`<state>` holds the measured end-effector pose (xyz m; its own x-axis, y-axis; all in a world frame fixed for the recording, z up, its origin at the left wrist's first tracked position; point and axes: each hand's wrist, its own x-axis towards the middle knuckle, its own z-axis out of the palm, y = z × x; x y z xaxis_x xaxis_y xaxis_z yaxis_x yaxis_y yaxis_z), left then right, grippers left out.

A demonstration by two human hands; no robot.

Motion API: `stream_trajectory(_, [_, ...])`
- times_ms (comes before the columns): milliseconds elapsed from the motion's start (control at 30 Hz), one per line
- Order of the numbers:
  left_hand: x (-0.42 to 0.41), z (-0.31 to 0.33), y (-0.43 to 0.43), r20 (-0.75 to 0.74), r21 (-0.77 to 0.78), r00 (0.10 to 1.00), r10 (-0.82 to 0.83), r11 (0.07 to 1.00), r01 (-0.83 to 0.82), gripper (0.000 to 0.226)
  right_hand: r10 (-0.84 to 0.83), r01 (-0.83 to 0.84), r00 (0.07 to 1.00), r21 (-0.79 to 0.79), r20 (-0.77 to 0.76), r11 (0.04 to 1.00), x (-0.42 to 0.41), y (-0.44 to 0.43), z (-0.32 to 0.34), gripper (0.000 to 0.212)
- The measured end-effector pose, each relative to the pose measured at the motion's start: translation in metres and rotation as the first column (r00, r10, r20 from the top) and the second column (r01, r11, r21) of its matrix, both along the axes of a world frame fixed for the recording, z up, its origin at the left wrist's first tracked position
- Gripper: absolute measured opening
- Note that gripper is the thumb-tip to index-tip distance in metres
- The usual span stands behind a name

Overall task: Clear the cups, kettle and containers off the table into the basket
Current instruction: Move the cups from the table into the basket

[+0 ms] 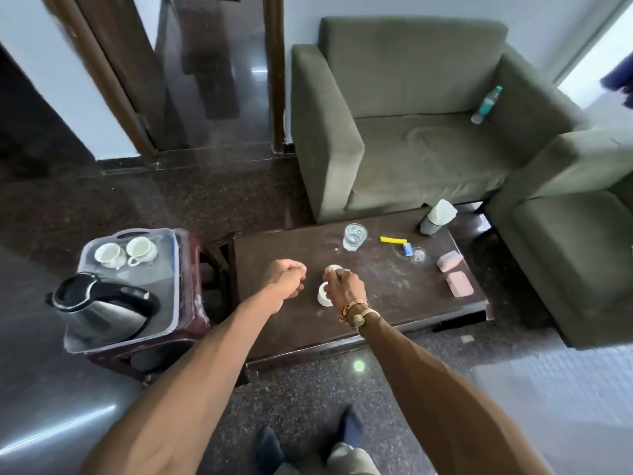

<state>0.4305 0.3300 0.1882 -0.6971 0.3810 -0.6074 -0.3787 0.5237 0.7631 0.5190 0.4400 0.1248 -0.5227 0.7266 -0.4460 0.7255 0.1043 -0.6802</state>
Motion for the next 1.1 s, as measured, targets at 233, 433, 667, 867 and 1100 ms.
stream_trajectory(233, [0.055, -0.025, 0.079, 0.018, -0.04, 0.992, -0.122, 0.992, 0.123, 0.01, -0.02, 0.018, 0.998, 0.03, 0.054, 0.999, 0.065, 0.063, -0.003, 0.046])
stream_trajectory(433, [0.112, -0.066, 0.139, 0.111, -0.076, 0.988, -0.108, 0.99, 0.117, 0.013, -0.012, 0.009, 0.989, 0.018, 0.145, 1.0, 0.114, 0.124, -0.035, 0.048])
stream_trajectory(667, [0.14, -0.078, 0.182, 0.141, -0.08, 0.99, -0.029, 0.996, 0.04, 0.013, 0.045, -0.045, 0.985, -0.008, 0.165, 0.999, 0.131, 0.182, -0.046, 0.049])
stream_trajectory(867, [0.13, -0.088, 0.187, 0.144, -0.097, 0.988, 0.058, 0.994, -0.044, 0.011, 0.092, -0.084, 0.982, -0.056, 0.162, 0.995, 0.121, 0.188, -0.059, 0.048])
stream_trajectory(1100, [0.107, -0.112, 0.174, 0.164, -0.191, 0.981, 0.099, 0.979, -0.067, 0.019, 0.125, -0.1, 0.968, -0.124, 0.216, 0.987, 0.095, 0.175, -0.075, 0.052])
